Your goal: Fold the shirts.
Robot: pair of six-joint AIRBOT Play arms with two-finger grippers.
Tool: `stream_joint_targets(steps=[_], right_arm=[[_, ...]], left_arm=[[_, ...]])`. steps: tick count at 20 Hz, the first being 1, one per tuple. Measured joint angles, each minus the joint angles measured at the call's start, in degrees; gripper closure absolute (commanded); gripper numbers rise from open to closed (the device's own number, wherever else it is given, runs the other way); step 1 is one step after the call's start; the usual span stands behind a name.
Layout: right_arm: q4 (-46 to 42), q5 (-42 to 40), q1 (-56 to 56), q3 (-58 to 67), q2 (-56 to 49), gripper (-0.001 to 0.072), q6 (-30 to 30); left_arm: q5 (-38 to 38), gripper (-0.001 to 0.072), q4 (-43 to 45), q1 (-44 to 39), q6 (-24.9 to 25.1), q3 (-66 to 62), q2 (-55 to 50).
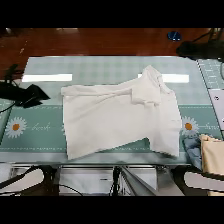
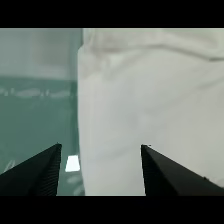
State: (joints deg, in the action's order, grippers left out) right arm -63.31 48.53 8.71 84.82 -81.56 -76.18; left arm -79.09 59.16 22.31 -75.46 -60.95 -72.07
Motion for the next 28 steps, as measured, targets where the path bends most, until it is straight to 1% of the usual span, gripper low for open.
stream_joint_targets(steps=[2,5,9,10,13,16,20,25,28], right_arm=[[-4.74,3.89,2.95,0.70,2.25,0.0337,0.09],[-12.50,8.83,7.80,-0.17,3.87,0.0338,-2.32],[-16.55,11.89,12.15,-4.94,4.57,0.0336,-3.98],[-17.40,12.35,12.76,-6.49,4.61,0.0316,-4.20],[-17.90,12.92,13.55,-10.40,4.74,0.0312,-4.11],[-18.05,12.79,13.90,-12.48,4.85,0.0312,-3.52],[-17.92,12.00,14.03,-13.46,4.85,0.0312,-3.30],[-17.81,11.78,14.08,-13.70,4.85,0.0312,-3.10],[-17.81,11.80,14.08,-13.77,4.85,0.0312,-2.91]], left_arm=[[-6.73,0.0133,0.70,4.63,-0.04,2.93,5.55],[-12.17,0.0133,1.36,9.11,-0.48,12.33,16.37],[-16.06,0.0138,1.66,11.13,-0.90,28.26,28.57],[-16.55,0.0137,1.92,11.23,-0.87,31.32,30.45],[-16.28,0.0138,2.14,10.71,-0.72,36.50,33.64],[-15.54,0.0138,2.25,8.85,-0.63,38.29,34.03],[-14.19,0.0138,2.03,3.72,-0.61,38.88,31.71],[-10.75,0.0138,1.73,0.22,-0.57,38.51,23.87],[-8.37,0.0138,1.25,-1.09,0.55,38.10,17.92]])
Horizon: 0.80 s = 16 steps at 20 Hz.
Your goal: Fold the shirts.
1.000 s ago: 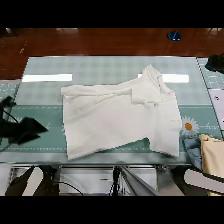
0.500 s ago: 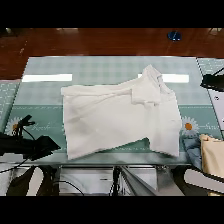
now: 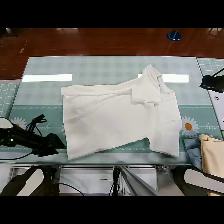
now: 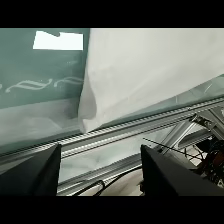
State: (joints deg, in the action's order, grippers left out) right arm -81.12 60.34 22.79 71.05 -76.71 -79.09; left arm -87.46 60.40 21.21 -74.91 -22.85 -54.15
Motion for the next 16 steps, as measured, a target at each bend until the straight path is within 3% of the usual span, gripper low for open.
stream_joint_targets(steps=[9,10,11,12,13,14,16], right_arm=[[-0.33,2.58,0.00,0.00,0.00,0.0312,0.31],[-0.48,2.89,0.00,0.00,0.00,0.0312,0.31],[-0.52,3.13,0.00,0.00,0.00,0.0313,0.31],[-0.52,3.37,0.00,0.00,0.00,0.0312,0.33],[-0.52,3.69,0.00,0.00,0.00,0.0312,0.31],[-0.50,4.07,0.00,0.00,0.00,0.0308,0.33],[-0.52,4.83,0.00,0.00,0.00,0.0208,0.31]], left_arm=[[8.07,0.0140,-2.67,-11.85,2.01,-0.46,-12.90],[8.63,0.0200,-3.30,-13.11,1.66,-0.50,-13.88],[9.33,0.0354,-3.65,-14.23,1.36,-0.50,-14.82],[10.62,0.0557,-3.43,-15.28,1.09,-0.50,-15.80],[11.98,0.0650,-3.45,-16.09,1.01,-0.50,-16.65],[12.46,0.0685,-3.74,-16.74,1.03,-0.52,-17.40],[12.44,0.0686,-4.02,-17.44,1.53,-0.57,-18.23]])
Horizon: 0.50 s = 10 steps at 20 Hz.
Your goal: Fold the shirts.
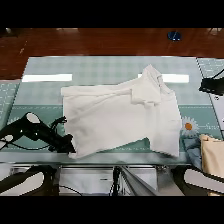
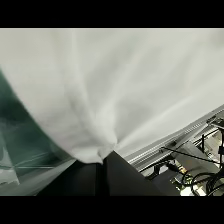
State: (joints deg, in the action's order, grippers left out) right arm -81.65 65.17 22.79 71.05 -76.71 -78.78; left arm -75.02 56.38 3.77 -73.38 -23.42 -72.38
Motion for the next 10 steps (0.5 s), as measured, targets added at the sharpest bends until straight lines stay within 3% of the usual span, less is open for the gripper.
stream_joint_targets(steps=[6,10], right_arm=[[0.46,2.84,2.97,0.00,-0.70,0.0178,0.24],[6.43,7.56,9.75,-1.07,-3.28,0.0177,3.23]], left_arm=[[0.59,0.0686,0.68,-0.55,2.51,-2.36,0.52],[1.81,0.0686,1.29,-0.57,3.13,-5.38,2.23]])
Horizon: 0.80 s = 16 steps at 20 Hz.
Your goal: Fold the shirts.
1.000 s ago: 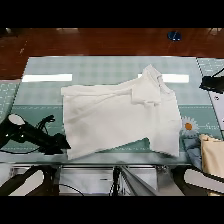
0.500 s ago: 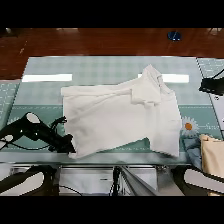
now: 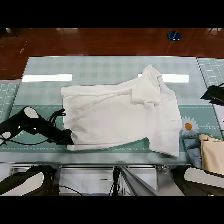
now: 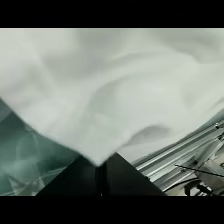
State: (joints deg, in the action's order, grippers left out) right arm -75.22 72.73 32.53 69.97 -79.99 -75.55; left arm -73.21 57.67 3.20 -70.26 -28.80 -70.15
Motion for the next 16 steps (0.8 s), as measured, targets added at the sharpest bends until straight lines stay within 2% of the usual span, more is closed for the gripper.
stream_joint_targets(steps=[6,14,15,16], right_arm=[[6.16,4.70,2.99,-4.79,-3.87,0.0179,3.91],[5.86,6.34,-3.80,-8.68,-8.55,0.0180,3.98],[5.25,6.32,-4.83,-8.76,-9.09,0.0198,3.50],[4.92,6.82,-5.86,-8.81,-9.73,0.0263,2.49]], left_arm=[[-1.79,0.0685,-0.92,0.00,0.20,-3.72,0.81],[-2.21,0.0686,-1.16,0.00,0.20,-4.52,0.92],[-2.29,0.0685,-1.14,0.00,0.20,-4.57,0.94],[-2.27,0.0686,-1.14,0.00,0.20,-4.61,0.94]])
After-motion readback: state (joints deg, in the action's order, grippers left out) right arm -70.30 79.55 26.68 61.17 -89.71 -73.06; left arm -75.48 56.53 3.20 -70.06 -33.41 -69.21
